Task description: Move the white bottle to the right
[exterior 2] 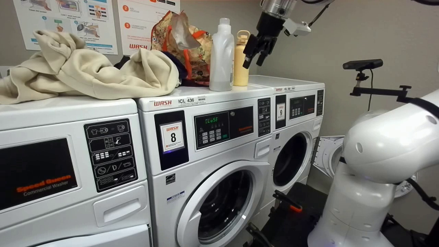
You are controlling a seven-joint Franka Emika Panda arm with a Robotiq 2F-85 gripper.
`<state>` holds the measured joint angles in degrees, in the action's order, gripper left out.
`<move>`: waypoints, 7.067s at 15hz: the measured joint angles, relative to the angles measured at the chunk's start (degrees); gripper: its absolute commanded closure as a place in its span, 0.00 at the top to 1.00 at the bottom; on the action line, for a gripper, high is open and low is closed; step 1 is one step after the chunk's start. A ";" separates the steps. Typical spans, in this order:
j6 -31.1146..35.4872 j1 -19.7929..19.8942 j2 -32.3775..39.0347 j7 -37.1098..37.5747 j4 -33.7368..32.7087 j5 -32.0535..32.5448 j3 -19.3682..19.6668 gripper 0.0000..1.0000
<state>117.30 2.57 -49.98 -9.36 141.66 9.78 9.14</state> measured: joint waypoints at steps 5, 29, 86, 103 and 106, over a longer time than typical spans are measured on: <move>8.03 -3.79 3.07 -8.10 -1.12 -2.91 4.24 1.00; 26.06 -13.75 16.74 -31.63 -5.15 -22.98 16.32 1.00; 21.02 8.43 17.98 -45.32 -7.40 -49.63 7.24 0.05; 32.47 4.30 19.30 -30.94 -7.94 -29.30 17.33 0.05; 32.39 1.81 21.20 -32.36 -10.21 -28.43 20.52 0.05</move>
<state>149.69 4.38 -28.78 -41.72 131.46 -18.65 29.66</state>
